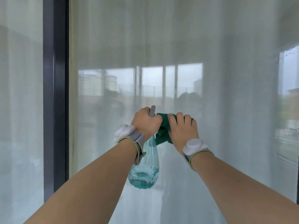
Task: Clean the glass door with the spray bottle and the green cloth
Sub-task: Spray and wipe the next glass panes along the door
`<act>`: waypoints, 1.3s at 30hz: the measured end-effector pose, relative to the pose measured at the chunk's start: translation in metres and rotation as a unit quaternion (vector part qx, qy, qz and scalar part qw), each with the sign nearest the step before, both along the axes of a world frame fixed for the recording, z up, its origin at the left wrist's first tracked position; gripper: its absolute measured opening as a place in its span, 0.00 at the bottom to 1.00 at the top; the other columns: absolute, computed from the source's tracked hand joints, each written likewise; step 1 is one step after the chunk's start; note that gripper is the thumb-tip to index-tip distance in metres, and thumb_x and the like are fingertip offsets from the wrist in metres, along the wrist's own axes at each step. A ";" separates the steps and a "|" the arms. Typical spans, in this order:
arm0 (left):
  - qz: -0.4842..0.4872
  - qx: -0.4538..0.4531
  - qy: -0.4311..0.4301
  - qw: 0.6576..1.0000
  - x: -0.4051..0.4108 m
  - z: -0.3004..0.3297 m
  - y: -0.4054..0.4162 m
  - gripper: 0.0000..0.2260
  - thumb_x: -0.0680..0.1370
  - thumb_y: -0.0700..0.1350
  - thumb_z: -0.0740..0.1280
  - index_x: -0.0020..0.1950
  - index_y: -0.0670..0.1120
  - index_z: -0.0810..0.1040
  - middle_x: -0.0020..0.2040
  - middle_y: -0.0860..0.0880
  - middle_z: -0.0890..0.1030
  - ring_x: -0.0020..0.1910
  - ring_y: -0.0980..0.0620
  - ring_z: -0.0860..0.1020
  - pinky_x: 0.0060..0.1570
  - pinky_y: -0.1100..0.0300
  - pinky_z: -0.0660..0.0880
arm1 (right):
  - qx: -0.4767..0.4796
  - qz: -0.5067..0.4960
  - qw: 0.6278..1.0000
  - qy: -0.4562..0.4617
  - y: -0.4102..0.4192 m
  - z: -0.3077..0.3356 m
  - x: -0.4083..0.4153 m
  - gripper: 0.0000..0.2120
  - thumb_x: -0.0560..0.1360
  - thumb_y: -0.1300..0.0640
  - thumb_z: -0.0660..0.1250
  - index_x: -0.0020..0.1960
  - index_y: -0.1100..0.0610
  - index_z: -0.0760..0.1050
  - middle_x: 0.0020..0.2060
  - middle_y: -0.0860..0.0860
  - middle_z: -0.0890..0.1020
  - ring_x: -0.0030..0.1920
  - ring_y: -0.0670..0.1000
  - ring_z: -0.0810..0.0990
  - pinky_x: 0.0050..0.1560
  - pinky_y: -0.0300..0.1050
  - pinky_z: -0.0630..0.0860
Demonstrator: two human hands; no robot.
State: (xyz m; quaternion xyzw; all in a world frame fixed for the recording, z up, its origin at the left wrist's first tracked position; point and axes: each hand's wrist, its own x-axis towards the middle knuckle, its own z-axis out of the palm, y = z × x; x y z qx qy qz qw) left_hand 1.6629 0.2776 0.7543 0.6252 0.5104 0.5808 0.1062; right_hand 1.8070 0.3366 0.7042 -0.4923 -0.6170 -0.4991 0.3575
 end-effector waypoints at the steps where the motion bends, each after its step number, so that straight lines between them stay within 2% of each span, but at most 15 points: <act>1: -0.001 -0.001 0.001 1.000 -0.001 0.001 0.001 0.07 0.69 0.47 0.61 0.39 0.45 0.67 0.35 0.48 0.69 0.34 0.46 0.64 0.36 0.54 0.63 | 0.009 0.008 1.000 -0.002 0.001 0.006 0.006 0.23 0.66 0.55 0.73 0.59 0.57 0.72 0.44 0.56 0.73 0.40 0.57 0.70 0.40 0.51 0.67; 3: 0.000 0.002 0.003 1.000 0.000 0.004 0.003 0.07 0.70 0.46 0.62 0.39 0.45 0.66 0.35 0.49 0.68 0.33 0.46 0.64 0.36 0.55 0.63 | 0.027 0.020 0.999 0.026 0.000 0.019 0.021 0.22 0.70 0.53 0.70 0.61 0.58 0.71 0.46 0.58 0.74 0.41 0.58 0.71 0.41 0.52 0.68; 5: 0.002 0.008 0.003 1.000 0.001 0.006 0.004 0.08 0.67 0.48 0.60 0.39 0.45 0.67 0.35 0.49 0.69 0.33 0.47 0.64 0.36 0.55 0.63 | 0.043 0.020 0.998 0.046 0.001 0.025 0.034 0.22 0.72 0.51 0.69 0.63 0.59 0.71 0.48 0.58 0.74 0.43 0.59 0.72 0.41 0.53 0.69; 9: -0.003 0.001 0.012 1.000 0.007 0.001 0.004 0.08 0.66 0.49 0.59 0.39 0.45 0.67 0.35 0.49 0.70 0.33 0.47 0.65 0.36 0.55 0.64 | 0.063 0.030 0.997 0.041 0.005 0.018 0.038 0.23 0.72 0.52 0.68 0.64 0.59 0.70 0.50 0.59 0.74 0.45 0.60 0.72 0.43 0.54 0.69; 13: 0.002 -0.013 0.014 1.000 0.010 -0.005 0.007 0.11 0.64 0.50 0.58 0.40 0.44 0.69 0.36 0.48 0.71 0.33 0.46 0.66 0.36 0.55 0.65 | 0.047 0.038 0.998 0.011 0.006 0.012 0.031 0.24 0.69 0.54 0.70 0.64 0.57 0.70 0.50 0.59 0.74 0.45 0.61 0.72 0.43 0.54 0.70; 19: 0.001 -0.011 0.023 1.000 0.021 -0.004 0.005 0.10 0.64 0.50 0.58 0.39 0.45 0.66 0.35 0.49 0.68 0.33 0.47 0.64 0.36 0.55 0.64 | 0.033 0.042 0.996 -0.072 -0.005 0.028 0.060 0.23 0.70 0.53 0.69 0.63 0.57 0.70 0.49 0.58 0.74 0.44 0.59 0.72 0.42 0.53 0.70; 23: 0.005 -0.011 0.025 1.000 0.029 -0.001 0.006 0.09 0.64 0.49 0.58 0.38 0.45 0.66 0.34 0.49 0.68 0.33 0.46 0.64 0.36 0.54 0.64 | 0.040 0.017 0.999 0.029 -0.011 0.041 0.086 0.24 0.71 0.51 0.68 0.63 0.58 0.69 0.50 0.59 0.73 0.45 0.60 0.71 0.42 0.54 0.70; 26: 0.005 -0.015 0.022 1.000 0.038 -0.003 0.005 0.10 0.64 0.50 0.59 0.39 0.45 0.67 0.35 0.49 0.69 0.33 0.46 0.64 0.36 0.55 0.64 | 0.043 0.017 0.997 0.056 -0.010 0.031 0.084 0.24 0.72 0.51 0.68 0.64 0.59 0.69 0.50 0.59 0.73 0.45 0.60 0.71 0.43 0.54 0.70; 28: 0.004 -0.017 0.016 1.000 0.042 -0.006 0.004 0.09 0.65 0.49 0.59 0.39 0.45 0.67 0.35 0.49 0.69 0.33 0.47 0.65 0.36 0.55 0.64 | 0.033 0.041 0.998 0.041 -0.008 0.017 0.073 0.24 0.70 0.52 0.69 0.63 0.58 0.70 0.49 0.59 0.74 0.45 0.60 0.71 0.43 0.53 0.70; 31: 0.011 -0.011 0.015 1.000 0.046 -0.009 0.003 0.08 0.67 0.48 0.61 0.40 0.44 0.69 0.35 0.48 0.70 0.33 0.47 0.64 0.36 0.54 0.64 | 0.020 0.061 0.997 -0.038 -0.004 0.000 0.065 0.26 0.67 0.53 0.72 0.62 0.57 0.71 0.48 0.58 0.74 0.44 0.60 0.72 0.42 0.53 0.70; 34: 0.026 -0.009 0.012 1.000 0.050 -0.012 0.000 0.07 0.69 0.47 0.62 0.40 0.44 0.68 0.35 0.48 0.69 0.33 0.47 0.64 0.36 0.54 0.64 | 0.025 0.069 0.994 -0.084 -0.005 0.006 0.076 0.24 0.67 0.54 0.71 0.61 0.56 0.72 0.48 0.57 0.75 0.43 0.59 0.72 0.41 0.52 0.69; 36: 0.034 -0.013 0.011 0.999 0.049 -0.012 -0.002 0.07 0.68 0.48 0.61 0.40 0.45 0.68 0.35 0.49 0.69 0.33 0.47 0.64 0.36 0.54 0.64 | 0.022 0.066 0.996 -0.057 -0.007 0.021 0.086 0.23 0.68 0.53 0.71 0.61 0.57 0.71 0.48 0.57 0.74 0.44 0.59 0.72 0.42 0.52 0.69; 39: 0.047 -0.015 0.000 0.999 0.054 -0.012 -0.007 0.09 0.65 0.50 0.59 0.38 0.45 0.67 0.35 0.49 0.69 0.33 0.46 0.64 0.37 0.54 0.65 | 0.023 0.048 0.998 0.040 -0.009 0.037 0.094 0.22 0.70 0.53 0.69 0.62 0.57 0.70 0.49 0.58 0.73 0.44 0.59 0.71 0.43 0.53 0.69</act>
